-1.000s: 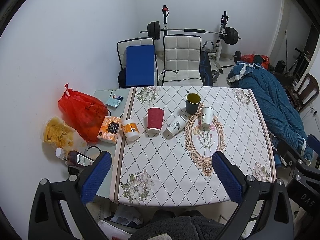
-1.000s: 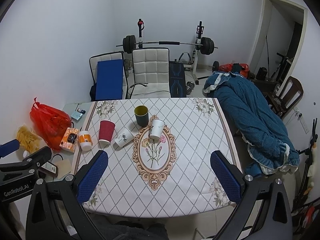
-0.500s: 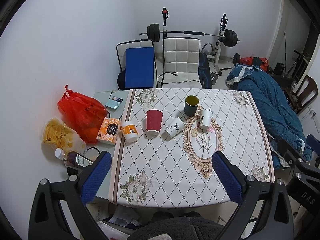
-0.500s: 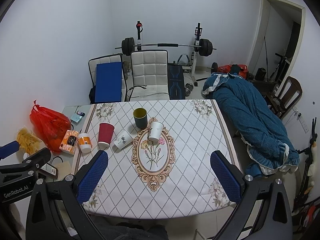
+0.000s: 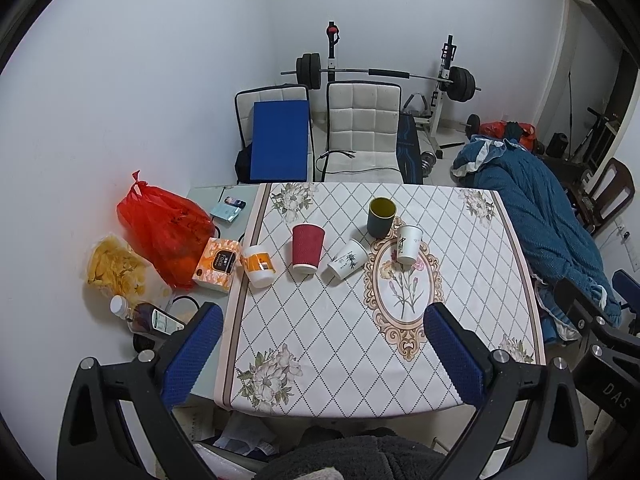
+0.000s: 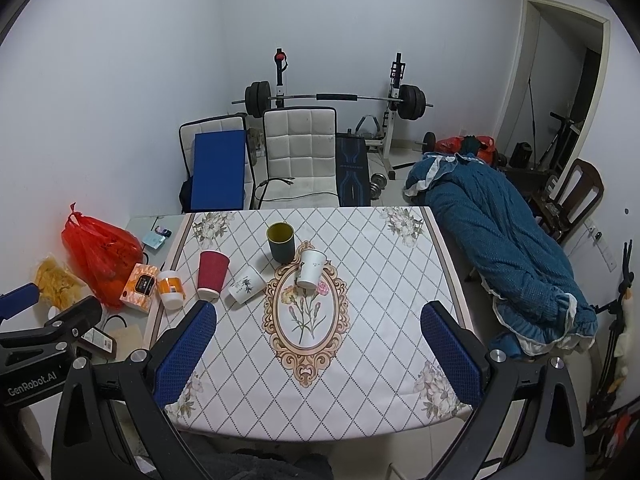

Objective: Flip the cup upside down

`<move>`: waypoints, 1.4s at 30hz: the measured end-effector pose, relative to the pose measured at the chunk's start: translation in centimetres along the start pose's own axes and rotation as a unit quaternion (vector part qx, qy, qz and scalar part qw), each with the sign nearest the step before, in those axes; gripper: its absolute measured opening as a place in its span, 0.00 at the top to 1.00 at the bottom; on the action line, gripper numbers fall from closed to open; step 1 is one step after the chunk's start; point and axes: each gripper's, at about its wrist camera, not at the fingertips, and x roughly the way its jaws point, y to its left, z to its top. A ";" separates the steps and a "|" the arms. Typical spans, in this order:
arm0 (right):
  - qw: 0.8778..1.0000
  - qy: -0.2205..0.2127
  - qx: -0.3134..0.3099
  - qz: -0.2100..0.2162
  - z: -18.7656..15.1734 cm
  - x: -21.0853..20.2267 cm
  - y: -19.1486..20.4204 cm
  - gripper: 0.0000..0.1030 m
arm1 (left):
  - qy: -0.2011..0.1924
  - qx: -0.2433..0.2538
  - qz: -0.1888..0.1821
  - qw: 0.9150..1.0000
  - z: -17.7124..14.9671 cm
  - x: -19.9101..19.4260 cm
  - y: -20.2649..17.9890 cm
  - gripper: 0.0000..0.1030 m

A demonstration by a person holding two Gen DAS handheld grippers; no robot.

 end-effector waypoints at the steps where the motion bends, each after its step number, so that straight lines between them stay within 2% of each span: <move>1: 1.000 0.000 0.000 0.000 0.0 0.0 0.0 0.00 | 0.000 -0.001 -0.001 1.000 0.0 0.0 0.0 0.00; 22: 1.000 -0.002 0.001 0.001 0.0 -0.1 0.0 0.00 | -0.004 -0.003 -0.001 1.000 0.2 -0.4 0.0 0.00; 28: 1.000 0.002 0.011 0.012 0.1 0.4 -0.3 0.00 | -0.005 -0.022 0.009 1.000 0.1 0.6 -0.3 0.00; 31: 0.999 0.010 0.025 0.028 -0.2 1.7 -1.0 0.00 | 0.006 -0.036 0.016 0.999 -0.3 2.9 -0.3 0.00; 37: 0.997 0.054 0.029 0.054 -1.4 7.9 -1.1 0.00 | 0.033 -0.058 0.080 0.995 -1.4 8.4 1.0 0.00; 42: 0.994 0.097 0.012 0.042 -2.8 14.1 0.3 0.00 | 0.076 -0.068 0.105 0.989 -1.4 13.5 3.3 0.00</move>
